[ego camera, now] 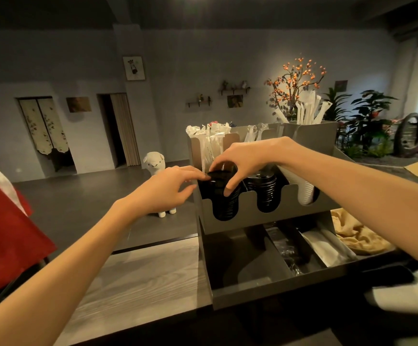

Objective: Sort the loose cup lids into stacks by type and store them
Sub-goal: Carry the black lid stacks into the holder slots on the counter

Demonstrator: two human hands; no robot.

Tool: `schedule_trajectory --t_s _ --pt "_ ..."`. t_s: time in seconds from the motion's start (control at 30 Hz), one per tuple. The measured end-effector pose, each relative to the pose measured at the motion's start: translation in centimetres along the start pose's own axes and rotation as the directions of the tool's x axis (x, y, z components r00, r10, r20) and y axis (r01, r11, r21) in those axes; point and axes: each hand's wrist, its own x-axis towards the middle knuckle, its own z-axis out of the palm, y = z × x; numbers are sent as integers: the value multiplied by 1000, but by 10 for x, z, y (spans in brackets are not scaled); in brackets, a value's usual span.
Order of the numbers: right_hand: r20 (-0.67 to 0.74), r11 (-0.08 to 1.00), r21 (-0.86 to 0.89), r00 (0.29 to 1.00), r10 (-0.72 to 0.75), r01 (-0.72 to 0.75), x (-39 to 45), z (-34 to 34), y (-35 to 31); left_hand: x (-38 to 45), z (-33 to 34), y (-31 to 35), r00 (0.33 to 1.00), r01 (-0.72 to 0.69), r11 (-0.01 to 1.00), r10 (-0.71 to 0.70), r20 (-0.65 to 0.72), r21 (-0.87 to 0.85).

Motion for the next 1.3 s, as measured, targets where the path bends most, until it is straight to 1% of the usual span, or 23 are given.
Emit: schedule_trajectory --t_s 0.07,0.17,0.43,0.57,0.63,0.77,0.93,1.0,1.07,1.13,1.2,1.3 --pt "-22 998 -61 999 24 -25 2 5 0 0 0 -2 1000 2 1000 -3 24 19" --pt "-51 995 -92 998 29 -33 5 9 3 0 0 -3 1000 18 1000 -18 13 5" --pt "-54 1000 -25 998 10 -12 -1 11 9 -1 5 -6 999 27 1000 -27 17 9" --pt "-107 1000 -27 994 -4 1 -5 13 12 -3 11 -4 999 32 999 -32 -3 8" --pt "-137 998 -66 991 -2 -7 -6 15 12 -1 13 -3 999 39 999 -39 2 3" --pt "-191 968 -242 981 26 -73 -8 20 6 2 17 -5 998 69 997 -69 -15 22" --pt "-226 950 -290 973 55 -121 -13 27 -1 -1 15 -6 996 79 997 -79 41 -2" --pt "-239 948 -287 969 67 -137 -15 30 -3 -2 13 -4 995 92 996 -91 42 -20" --pt "-274 955 -261 959 64 -139 -19 33 -4 -7 12 0 993 117 992 -116 9 -53" --pt "-340 973 -203 940 37 -112 -27 35 -1 -11 12 2 990 131 988 -135 -42 -81" --pt "-371 987 -148 929 1 -61 -36 40 0 -14 13 2 985 142 985 -151 -84 -99" --pt "-410 995 -100 912 -16 -28 -41 52 -7 -14 12 0 986 142 985 -149 -79 -95"
